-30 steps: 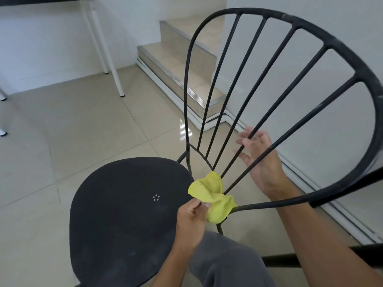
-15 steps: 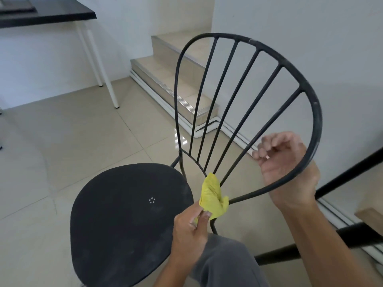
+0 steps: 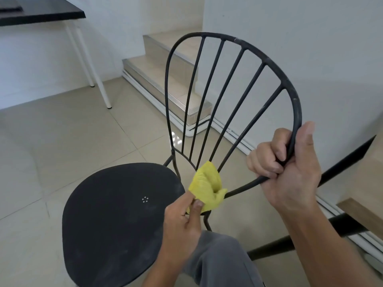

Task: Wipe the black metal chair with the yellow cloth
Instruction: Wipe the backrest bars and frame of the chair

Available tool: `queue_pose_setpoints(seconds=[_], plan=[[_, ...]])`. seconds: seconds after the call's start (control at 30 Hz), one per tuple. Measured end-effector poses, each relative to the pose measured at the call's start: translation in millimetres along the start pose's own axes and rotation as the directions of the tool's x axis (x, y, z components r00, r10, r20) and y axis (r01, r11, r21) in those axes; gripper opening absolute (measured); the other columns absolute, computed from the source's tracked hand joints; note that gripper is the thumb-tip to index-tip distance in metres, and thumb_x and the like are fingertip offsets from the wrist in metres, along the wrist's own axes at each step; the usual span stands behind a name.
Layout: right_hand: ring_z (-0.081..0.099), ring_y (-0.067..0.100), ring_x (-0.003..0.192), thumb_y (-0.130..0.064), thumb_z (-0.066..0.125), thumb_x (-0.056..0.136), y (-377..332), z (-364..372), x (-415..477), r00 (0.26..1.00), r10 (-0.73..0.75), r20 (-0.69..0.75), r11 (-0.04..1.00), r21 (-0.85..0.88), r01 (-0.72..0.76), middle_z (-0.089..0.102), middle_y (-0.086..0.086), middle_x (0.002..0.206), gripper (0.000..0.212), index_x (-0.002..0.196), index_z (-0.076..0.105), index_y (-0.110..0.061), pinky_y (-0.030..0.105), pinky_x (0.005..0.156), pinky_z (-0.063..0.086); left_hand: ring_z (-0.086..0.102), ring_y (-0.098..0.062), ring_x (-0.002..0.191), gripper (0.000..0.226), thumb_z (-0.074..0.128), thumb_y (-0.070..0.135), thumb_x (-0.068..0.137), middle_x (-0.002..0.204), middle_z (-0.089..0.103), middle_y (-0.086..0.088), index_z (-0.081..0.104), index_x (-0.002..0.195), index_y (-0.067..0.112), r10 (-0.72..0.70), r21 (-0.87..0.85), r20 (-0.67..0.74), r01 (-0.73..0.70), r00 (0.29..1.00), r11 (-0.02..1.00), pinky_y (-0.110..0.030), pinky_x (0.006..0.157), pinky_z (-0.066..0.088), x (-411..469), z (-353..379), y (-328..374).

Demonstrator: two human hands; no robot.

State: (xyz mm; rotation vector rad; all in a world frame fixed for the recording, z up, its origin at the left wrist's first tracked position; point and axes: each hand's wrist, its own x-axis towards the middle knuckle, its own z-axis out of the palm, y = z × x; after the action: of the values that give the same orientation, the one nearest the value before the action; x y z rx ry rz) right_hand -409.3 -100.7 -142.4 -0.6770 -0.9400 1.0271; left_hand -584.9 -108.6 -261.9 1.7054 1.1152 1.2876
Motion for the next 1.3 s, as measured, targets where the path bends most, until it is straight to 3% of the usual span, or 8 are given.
queue_pose_setpoints(seconds=[0.23, 0.33, 0.53, 0.67, 0.77, 0.87, 1.13, 1.3], plan=[[0.012, 0.007, 0.04, -0.052, 0.018, 0.097, -2, 1, -2, 1.0, 0.006, 0.008, 1.0, 0.001, -0.006, 0.018, -0.003, 0.044, 0.054, 0.058, 0.025, -0.016, 0.029, 0.046, 0.011, 0.064, -0.018, 0.075, 0.022, 0.05, 0.016, 0.091, 0.083, 0.07, -0.011, 0.07, 0.096, 0.007, -0.242, -0.477, 0.153, 0.286, 0.958, 0.831, -0.026, 0.066, 0.052, -1, -14, -9], [0.013, 0.006, 0.04, -0.052, 0.017, 0.098, -2, 2, -1, 1.0, 0.003, 0.014, 1.0, 0.006, -0.003, 0.018, -0.004, 0.043, 0.054, 0.058, 0.026, -0.016, 0.027, 0.046, 0.012, 0.053, -0.017, 0.068, 0.019, 0.048, 0.018, 0.091, 0.074, 0.06, -0.007, 0.066, 0.089, 0.011, -0.231, -0.334, 0.218, 0.295, 0.948, 0.895, -0.028, 0.063, 0.046, 7, -1, -15], [0.013, 0.006, 0.039, -0.052, 0.018, 0.097, -1, 2, 0, 0.999, -0.014, 0.028, 1.0, 0.01, 0.014, 0.017, -0.003, 0.043, 0.054, 0.057, 0.027, -0.017, 0.026, 0.045, 0.011, 0.051, -0.003, 0.087, 0.019, 0.042, 0.024, 0.101, 0.095, 0.051, 0.019, 0.056, 0.114, 0.022, -0.055, 0.037, 0.337, 0.045, 0.94, 0.998, -0.016, 0.076, 0.04, 1, 41, -3], [0.012, 0.005, 0.039, -0.053, 0.02, 0.096, -1, 3, 0, 1.0, -0.006, 0.012, 1.0, 0.009, 0.006, 0.016, -0.003, 0.043, 0.054, 0.056, 0.028, -0.018, 0.026, 0.046, 0.01, 0.047, -0.004, 0.113, 0.027, 0.041, 0.03, 0.1, 0.126, 0.046, 0.016, 0.058, 0.117, 0.017, 0.079, 0.117, 0.266, -0.113, 0.961, 0.987, -0.02, 0.094, 0.037, 0, 45, -6], [0.013, 0.005, 0.039, -0.053, 0.02, 0.096, -1, 2, 0, 1.0, -0.005, 0.004, 1.0, 0.013, 0.004, 0.017, -0.004, 0.042, 0.054, 0.056, 0.026, -0.017, 0.026, 0.046, 0.01, 0.043, -0.014, 0.11, 0.032, 0.033, 0.043, 0.101, 0.126, 0.039, 0.005, 0.057, 0.107, 0.021, 0.073, 0.259, 0.137, -0.107, 0.988, 0.96, -0.033, 0.092, 0.041, 7, 36, -16], [0.014, 0.004, 0.038, -0.054, 0.02, 0.095, -1, 2, 1, 1.0, -0.002, 0.005, 1.0, 0.019, 0.002, 0.019, -0.006, 0.041, 0.055, 0.056, 0.025, -0.017, 0.025, 0.046, 0.011, 0.042, -0.013, 0.106, 0.033, 0.037, 0.038, 0.101, 0.12, 0.038, 0.005, 0.057, 0.121, 0.021, 0.076, 0.243, 0.184, -0.121, 0.98, 0.963, -0.038, 0.084, 0.047, 11, 33, -19], [0.012, 0.004, 0.039, -0.056, 0.022, 0.094, -1, 5, 0, 0.999, 0.005, -0.041, 1.0, 0.011, -0.004, 0.015, -0.005, 0.041, 0.055, 0.056, 0.023, -0.017, 0.025, 0.046, 0.01, 0.047, 0.007, 0.108, 0.039, 0.046, 0.019, 0.096, 0.114, 0.042, 0.037, 0.041, 0.127, 0.042, 0.022, 0.089, 0.338, -0.055, 0.941, 0.994, -0.007, 0.089, 0.038, 4, 58, -12], [0.013, 0.003, 0.039, -0.052, 0.013, 0.101, 0, 5, 0, 0.997, 0.001, -0.074, 1.0, -0.013, -0.002, 0.016, -0.006, 0.041, 0.057, 0.056, 0.022, -0.018, 0.023, 0.047, 0.012, 0.05, 0.001, 0.105, 0.033, 0.039, 0.026, 0.097, 0.115, 0.05, 0.017, 0.046, 0.129, 0.034, 0.005, 0.047, 0.373, -0.024, 0.928, 0.999, -0.01, 0.087, 0.04, 8, 64, -20]])
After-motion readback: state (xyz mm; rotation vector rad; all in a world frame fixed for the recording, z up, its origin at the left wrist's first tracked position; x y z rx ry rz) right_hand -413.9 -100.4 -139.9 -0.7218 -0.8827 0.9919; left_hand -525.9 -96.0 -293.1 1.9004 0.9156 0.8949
